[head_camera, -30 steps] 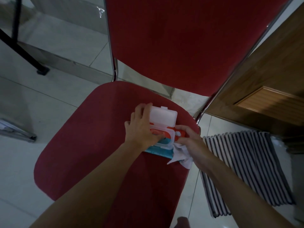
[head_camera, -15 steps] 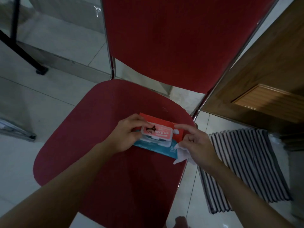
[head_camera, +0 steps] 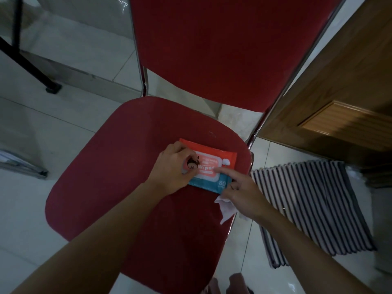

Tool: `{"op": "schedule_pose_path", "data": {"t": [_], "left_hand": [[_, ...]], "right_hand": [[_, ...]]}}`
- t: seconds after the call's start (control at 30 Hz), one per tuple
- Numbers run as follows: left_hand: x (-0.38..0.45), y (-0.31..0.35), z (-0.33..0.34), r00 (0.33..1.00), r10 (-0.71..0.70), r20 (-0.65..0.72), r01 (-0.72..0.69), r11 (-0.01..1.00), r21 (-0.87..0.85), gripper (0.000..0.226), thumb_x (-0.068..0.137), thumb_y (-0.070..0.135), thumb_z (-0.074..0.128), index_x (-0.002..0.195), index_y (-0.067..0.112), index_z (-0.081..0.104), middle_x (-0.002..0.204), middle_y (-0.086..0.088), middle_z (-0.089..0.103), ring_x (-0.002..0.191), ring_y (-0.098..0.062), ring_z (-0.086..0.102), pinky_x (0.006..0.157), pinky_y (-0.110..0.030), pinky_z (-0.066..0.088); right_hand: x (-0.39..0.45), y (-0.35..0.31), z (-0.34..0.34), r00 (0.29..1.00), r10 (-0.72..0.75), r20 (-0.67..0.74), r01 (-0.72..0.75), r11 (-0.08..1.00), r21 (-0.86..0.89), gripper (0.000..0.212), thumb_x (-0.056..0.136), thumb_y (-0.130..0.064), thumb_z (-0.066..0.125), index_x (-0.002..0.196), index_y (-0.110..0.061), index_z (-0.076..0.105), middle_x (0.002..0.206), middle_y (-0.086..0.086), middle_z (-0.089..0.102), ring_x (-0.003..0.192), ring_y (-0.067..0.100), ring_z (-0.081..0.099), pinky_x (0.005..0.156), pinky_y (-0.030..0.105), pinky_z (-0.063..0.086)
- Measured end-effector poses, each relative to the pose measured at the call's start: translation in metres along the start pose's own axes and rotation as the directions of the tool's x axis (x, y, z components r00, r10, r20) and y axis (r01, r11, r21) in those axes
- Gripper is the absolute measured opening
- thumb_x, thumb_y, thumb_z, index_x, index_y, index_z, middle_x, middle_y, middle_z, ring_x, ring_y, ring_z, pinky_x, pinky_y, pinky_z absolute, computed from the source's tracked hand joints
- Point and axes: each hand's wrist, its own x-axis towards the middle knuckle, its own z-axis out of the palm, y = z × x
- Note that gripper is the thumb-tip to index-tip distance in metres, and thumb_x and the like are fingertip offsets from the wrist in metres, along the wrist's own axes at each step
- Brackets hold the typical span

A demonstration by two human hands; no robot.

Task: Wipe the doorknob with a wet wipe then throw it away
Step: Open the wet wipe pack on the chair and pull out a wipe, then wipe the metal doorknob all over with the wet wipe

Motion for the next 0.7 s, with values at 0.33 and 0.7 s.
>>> {"op": "schedule_pose_path", "data": {"t": [0.33, 0.7], "left_hand": [[0.005, 0.054, -0.010, 0.988, -0.114, 0.105, 0.141, 0.945, -0.296, 0.015, 0.087, 0.009, 0.057, 0.097, 0.005, 0.068, 0.090, 0.000, 0.064, 0.080, -0.004, 0.054, 0.066, -0.002, 0.039], [0.013, 0.258, -0.083, 0.976, 0.186, 0.110, -0.083, 0.791, -0.606, 0.016, 0.076, 0.027, 0.067, 0.079, 0.011, 0.067, 0.069, 0.003, 0.063, 0.063, -0.001, 0.054, 0.063, -0.021, 0.045]], "right_hand": [[-0.027, -0.041, -0.026, 0.985, -0.009, -0.173, 0.044, 0.980, 0.196, 0.025, 0.077, 0.005, 0.059, 0.089, -0.016, 0.065, 0.061, 0.003, 0.057, 0.061, 0.009, 0.054, 0.057, 0.019, 0.043], [-0.144, -0.151, -0.157, 0.898, -0.091, -0.431, 0.239, 0.923, 0.301, 0.017, 0.090, -0.019, 0.054, 0.098, -0.011, 0.067, 0.105, 0.014, 0.068, 0.101, 0.027, 0.063, 0.087, 0.041, 0.052]]}}
